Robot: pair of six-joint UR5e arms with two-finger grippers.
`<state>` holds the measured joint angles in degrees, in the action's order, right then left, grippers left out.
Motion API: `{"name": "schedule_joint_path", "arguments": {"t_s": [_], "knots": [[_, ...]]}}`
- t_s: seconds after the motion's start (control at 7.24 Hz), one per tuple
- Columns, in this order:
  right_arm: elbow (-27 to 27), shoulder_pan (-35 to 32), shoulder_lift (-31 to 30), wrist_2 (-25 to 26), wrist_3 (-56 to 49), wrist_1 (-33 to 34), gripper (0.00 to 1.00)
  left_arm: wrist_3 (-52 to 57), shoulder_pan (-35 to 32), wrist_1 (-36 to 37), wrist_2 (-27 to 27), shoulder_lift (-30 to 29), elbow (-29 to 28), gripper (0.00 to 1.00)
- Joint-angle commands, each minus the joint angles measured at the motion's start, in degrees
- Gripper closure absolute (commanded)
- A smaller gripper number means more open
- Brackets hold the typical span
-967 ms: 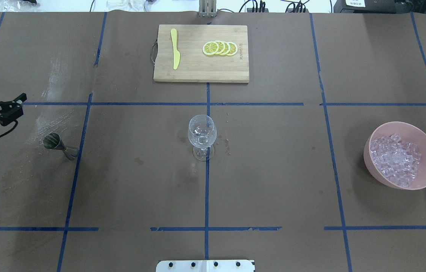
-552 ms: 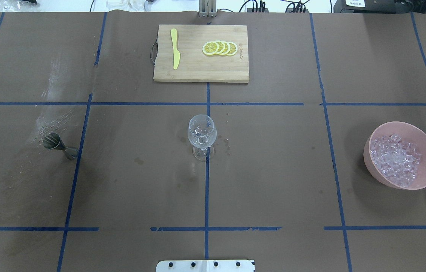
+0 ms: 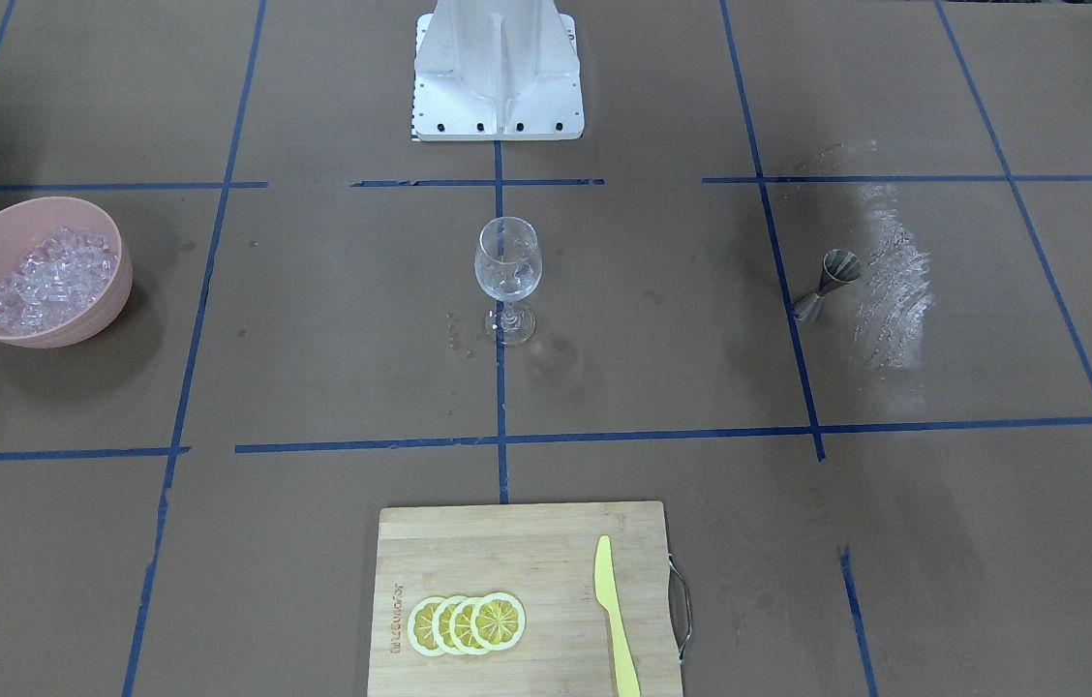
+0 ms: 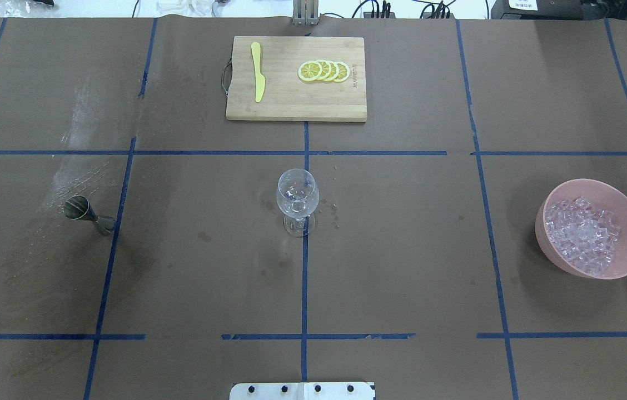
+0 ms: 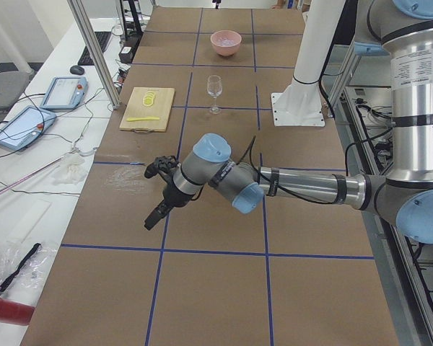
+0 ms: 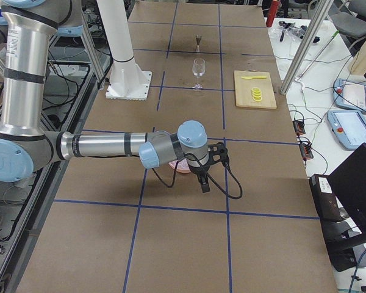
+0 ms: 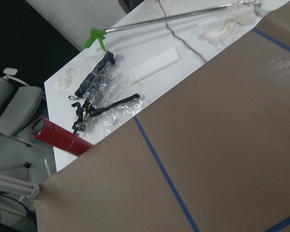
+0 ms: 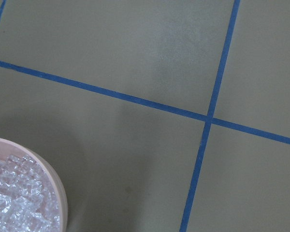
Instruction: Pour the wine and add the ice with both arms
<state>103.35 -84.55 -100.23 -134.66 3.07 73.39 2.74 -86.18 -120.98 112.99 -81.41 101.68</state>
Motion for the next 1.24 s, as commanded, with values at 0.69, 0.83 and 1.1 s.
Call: {"name": "schedule_joint_path", "arguments": {"t_s": [0.69, 0.83, 1.1], "knots": [[10.2, 12.0, 0.1, -0.6, 17.8, -0.2, 0.00, 0.3, -4.4, 25.4, 24.0, 5.0, 1.3, 0.00], [12.1, 16.2, 0.0, 1.7, 23.4, -2.0, 0.00, 0.3, -4.5, 25.4, 24.0, 4.8, 1.4, 0.00], [10.0, 24.7, -4.3, 8.7, 34.8, -17.9, 0.01, 0.3, -4.5, 25.3, 24.0, 4.2, 1.5, 0.00]]}}
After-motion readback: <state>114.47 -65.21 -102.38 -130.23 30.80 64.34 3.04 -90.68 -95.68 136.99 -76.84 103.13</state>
